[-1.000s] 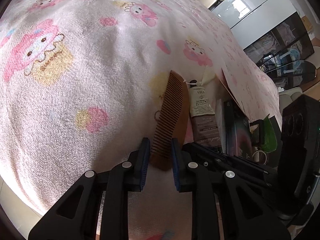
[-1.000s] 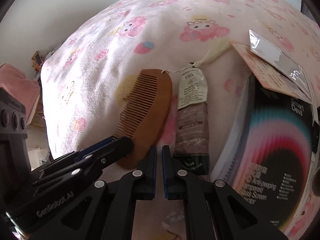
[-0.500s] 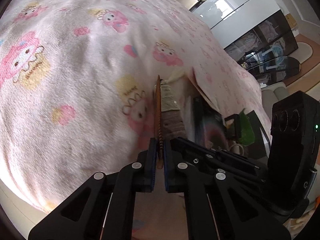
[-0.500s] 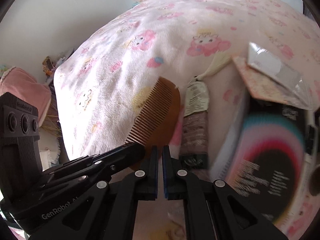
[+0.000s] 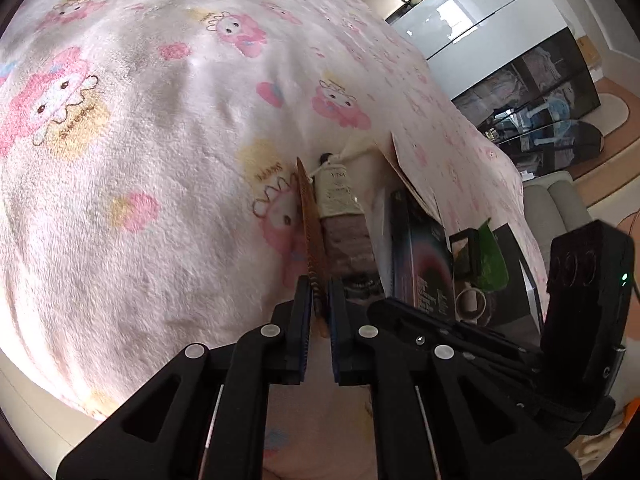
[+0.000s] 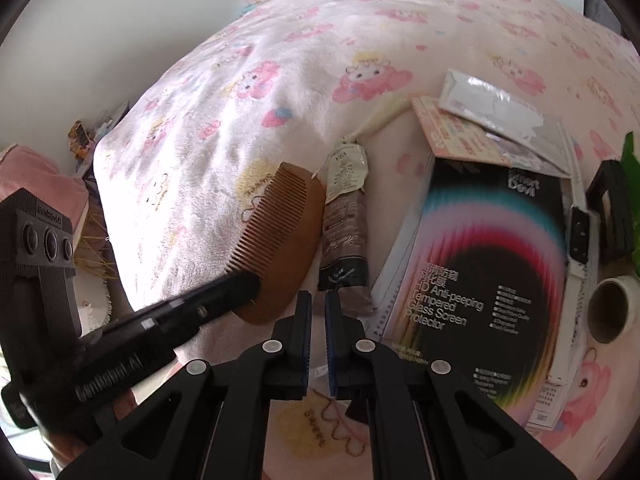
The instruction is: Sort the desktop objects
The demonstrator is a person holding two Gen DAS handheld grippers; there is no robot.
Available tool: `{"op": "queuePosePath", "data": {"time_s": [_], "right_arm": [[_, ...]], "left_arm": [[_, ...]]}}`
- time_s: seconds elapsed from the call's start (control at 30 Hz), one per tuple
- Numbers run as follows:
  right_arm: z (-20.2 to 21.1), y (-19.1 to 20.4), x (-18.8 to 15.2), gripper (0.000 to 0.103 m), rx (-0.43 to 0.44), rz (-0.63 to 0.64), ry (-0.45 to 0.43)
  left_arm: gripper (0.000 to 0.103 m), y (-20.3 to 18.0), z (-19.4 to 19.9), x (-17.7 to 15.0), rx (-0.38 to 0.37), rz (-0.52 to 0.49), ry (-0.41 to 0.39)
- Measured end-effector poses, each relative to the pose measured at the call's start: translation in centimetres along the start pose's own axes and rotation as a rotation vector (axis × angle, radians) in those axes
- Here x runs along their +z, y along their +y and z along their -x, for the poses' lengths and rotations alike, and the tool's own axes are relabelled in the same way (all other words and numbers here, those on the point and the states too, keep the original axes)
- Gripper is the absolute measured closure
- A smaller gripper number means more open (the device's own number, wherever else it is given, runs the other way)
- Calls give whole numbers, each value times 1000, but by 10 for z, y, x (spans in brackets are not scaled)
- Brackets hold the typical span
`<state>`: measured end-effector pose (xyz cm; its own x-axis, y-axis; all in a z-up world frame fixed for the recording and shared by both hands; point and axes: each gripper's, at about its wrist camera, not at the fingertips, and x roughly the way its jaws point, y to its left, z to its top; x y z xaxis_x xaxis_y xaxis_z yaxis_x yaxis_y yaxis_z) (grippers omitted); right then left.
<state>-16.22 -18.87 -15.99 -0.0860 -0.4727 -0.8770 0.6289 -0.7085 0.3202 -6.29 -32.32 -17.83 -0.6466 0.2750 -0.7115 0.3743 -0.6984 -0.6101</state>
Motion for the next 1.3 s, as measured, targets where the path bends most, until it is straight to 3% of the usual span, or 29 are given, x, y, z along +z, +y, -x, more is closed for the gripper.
{"op": "queuePosePath", "data": {"time_s": [0.17, 0.27, 0.4, 0.47, 0.5, 0.63, 0.8, 1.2, 1.3], "right_arm": [[-20, 6, 8, 96, 16, 13, 35], [-30, 7, 11, 96, 16, 15, 49], [-32, 5, 11, 96, 27, 10, 57], [-28, 5, 11, 96, 9, 11, 56], [-23, 6, 11, 94, -15, 15, 52], [1, 7, 8, 70, -92, 35, 8], [32, -10, 3, 55, -92, -26, -65], [77, -47, -15, 55, -74, -154, -129], [88, -44, -21, 55, -64, -156, -135]], "left_arm": [[84, 6, -17, 8, 13, -15, 30], [84, 8, -26, 9, 14, -14, 44], [97, 3, -29, 9, 7, -31, 50], [97, -3, -24, 6, 8, -44, 40], [97, -6, -20, 5, 5, -48, 33], [97, -18, -1, 0, -45, -48, 9], [97, -41, 7, -15, -62, -87, 17], [97, -84, 12, -39, -83, -158, 16], [97, -90, 18, -38, -127, -157, 12]]}}
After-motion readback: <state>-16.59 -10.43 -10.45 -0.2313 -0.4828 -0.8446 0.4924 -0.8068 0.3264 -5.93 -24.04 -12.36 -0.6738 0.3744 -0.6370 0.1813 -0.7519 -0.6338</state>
